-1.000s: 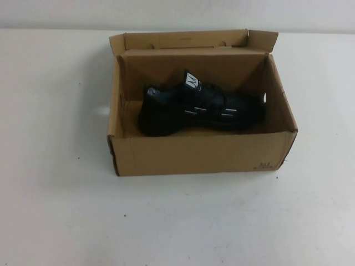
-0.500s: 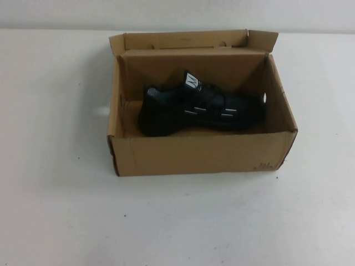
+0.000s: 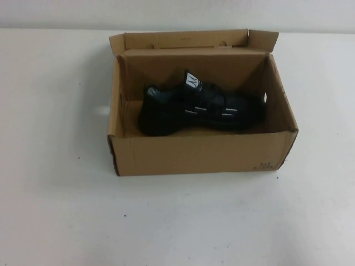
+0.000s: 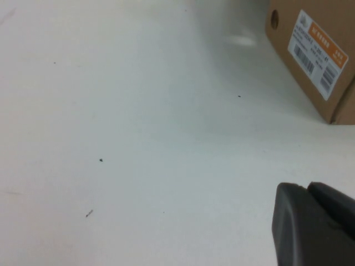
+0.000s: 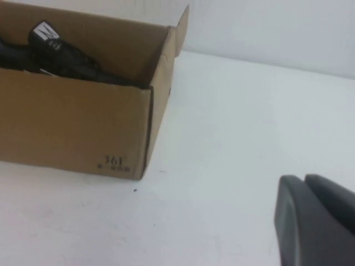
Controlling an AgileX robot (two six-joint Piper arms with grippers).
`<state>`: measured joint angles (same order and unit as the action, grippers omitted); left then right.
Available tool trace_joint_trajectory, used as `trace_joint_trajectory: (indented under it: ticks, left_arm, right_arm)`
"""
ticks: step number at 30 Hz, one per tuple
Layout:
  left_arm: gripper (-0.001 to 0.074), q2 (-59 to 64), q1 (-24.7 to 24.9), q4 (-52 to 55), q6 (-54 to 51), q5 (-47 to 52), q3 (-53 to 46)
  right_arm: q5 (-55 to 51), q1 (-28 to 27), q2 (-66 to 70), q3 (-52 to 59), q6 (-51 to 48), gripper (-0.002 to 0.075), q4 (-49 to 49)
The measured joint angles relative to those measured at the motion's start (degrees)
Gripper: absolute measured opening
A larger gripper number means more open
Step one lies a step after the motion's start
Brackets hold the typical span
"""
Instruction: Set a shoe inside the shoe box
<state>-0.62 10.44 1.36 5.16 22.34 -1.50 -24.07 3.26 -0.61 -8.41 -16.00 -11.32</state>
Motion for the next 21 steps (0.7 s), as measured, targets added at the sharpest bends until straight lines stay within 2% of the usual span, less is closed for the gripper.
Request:
trace_joint_trajectory:
  ticks: [5, 12, 21]
  left_arm:
    - [-0.0003, 0.0, 0.0, 0.0, 0.0, 0.02, 0.0]
    - [-0.0002, 0.0, 0.0, 0.0, 0.0, 0.02, 0.0]
    - [-0.0003, 0.0, 0.0, 0.0, 0.0, 0.02, 0.0]
  right_arm:
    - [1.99, -0.12, -0.13, 6.38, 3.1, -0.0017, 0.64]
    - [0.86, -0.78, -0.16, 9.74, 23.94, -0.0017, 13.75]
    - [1.09, -0.8, -0.16, 9.74, 24.87, -0.0017, 17.38]
